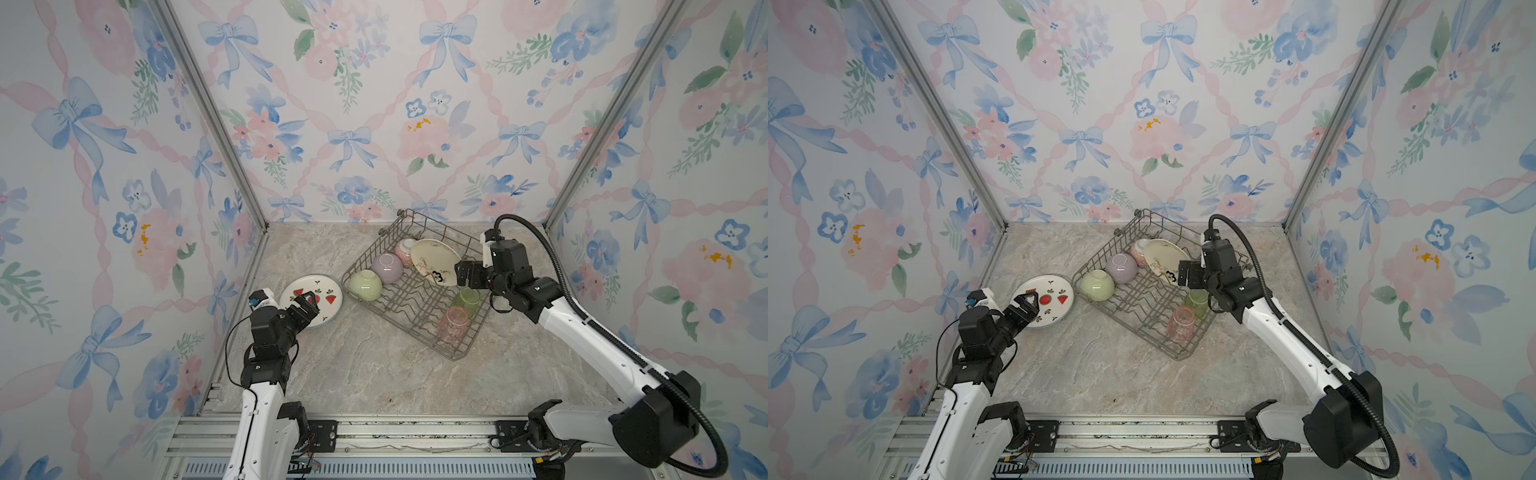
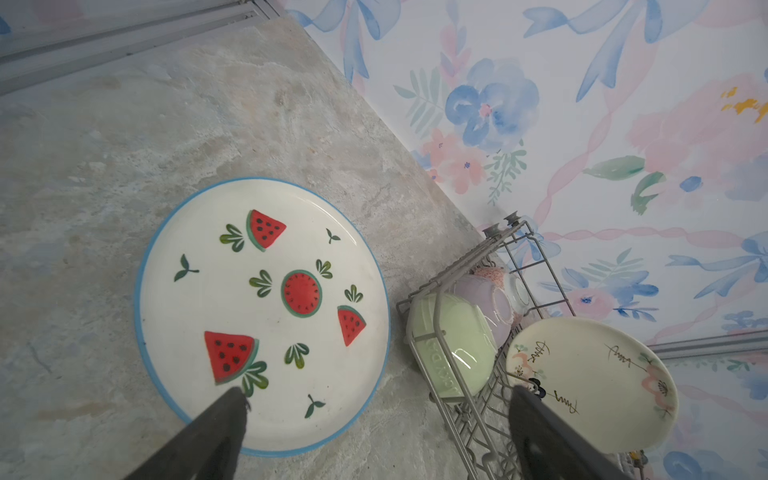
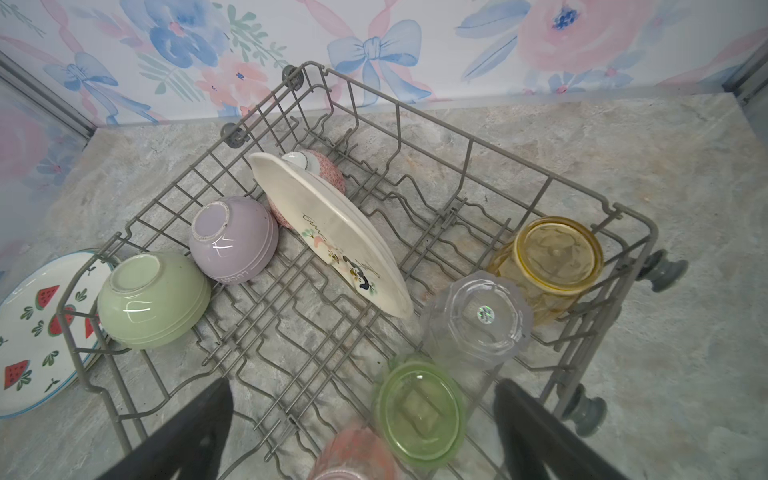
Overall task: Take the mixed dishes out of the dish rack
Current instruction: 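Withdraw the left gripper while the right gripper reaches to the cream plate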
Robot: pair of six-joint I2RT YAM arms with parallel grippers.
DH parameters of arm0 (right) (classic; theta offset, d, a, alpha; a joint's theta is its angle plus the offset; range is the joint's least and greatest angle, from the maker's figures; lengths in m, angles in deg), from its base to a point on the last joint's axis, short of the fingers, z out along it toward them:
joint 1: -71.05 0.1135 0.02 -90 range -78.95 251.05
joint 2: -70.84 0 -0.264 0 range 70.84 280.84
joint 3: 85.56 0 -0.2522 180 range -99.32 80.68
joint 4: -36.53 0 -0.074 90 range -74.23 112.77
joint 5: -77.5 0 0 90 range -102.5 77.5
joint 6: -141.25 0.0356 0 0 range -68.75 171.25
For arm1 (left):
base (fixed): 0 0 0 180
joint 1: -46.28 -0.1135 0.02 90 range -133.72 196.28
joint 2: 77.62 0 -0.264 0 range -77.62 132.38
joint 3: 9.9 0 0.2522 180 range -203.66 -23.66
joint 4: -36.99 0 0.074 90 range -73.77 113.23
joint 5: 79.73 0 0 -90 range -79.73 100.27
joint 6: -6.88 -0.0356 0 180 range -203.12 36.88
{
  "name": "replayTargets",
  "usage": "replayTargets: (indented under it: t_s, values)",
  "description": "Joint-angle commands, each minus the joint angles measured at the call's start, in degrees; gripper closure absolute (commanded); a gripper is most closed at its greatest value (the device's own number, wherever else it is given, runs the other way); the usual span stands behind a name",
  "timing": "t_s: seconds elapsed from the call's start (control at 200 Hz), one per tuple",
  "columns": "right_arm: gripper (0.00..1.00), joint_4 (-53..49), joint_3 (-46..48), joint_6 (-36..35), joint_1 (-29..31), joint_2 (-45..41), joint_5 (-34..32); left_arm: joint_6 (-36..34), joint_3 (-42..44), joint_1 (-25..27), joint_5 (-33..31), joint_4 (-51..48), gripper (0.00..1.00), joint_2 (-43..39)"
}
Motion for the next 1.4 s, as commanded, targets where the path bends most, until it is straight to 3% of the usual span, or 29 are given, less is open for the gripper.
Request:
replayTargets:
  t_s: [0.0, 0.18, 0.355, 0.51, 0.955, 1.125, 1.23, 1.395]
  values:
    - [0.02, -1.9, -5.0, -6.0, -1.0, 4.9, 3.0, -2.7, -2.3, 3.8, 1.0, -1.8, 0.02, 0.6]
    - [0.13, 2.6, -8.3, -8.1, -1.9, 11.5, 9.4, -5.5, -6.0, 5.7, 4.2, -3.9, 0.02, 4.3]
    - [0.23, 1.6, -13.4, -11.8, -2.0, 17.2, 8.3, -5.2, -7.3, 7.0, 7.3, -3.9, 0.02, 3.8]
    - [0.25, -0.6, -16.7, -14.3, -2.0, 21.4, 7.3, -4.9, -7.6, 7.3, 7.5, -3.9, 0.02, 2.1]
    - [0.39, -2.6, -19.9, -18.0, -2.0, 25.9, 6.6, -4.0, -6.2, 7.4, 8.1, -3.8, 0.02, 2.6]
    - [0.5, -3.8, -21.1, -19.2, -2.1, 27.2, 5.5, -3.6, -5.8, 7.4, 8.3, -3.8, 0.02, 2.0]
    - [0.62, -4.6, -21.7, -19.6, -2.0, 28.0, 4.1, -3.2, -5.8, 7.4, 8.3, -3.8, 0.02, 1.7]
    - [0.71, -4.2, -21.3, -20.9, -1.4, 28.1, 1.8, -2.6, -5.7, 7.4, 8.3, -3.8, 0.02, 1.6]
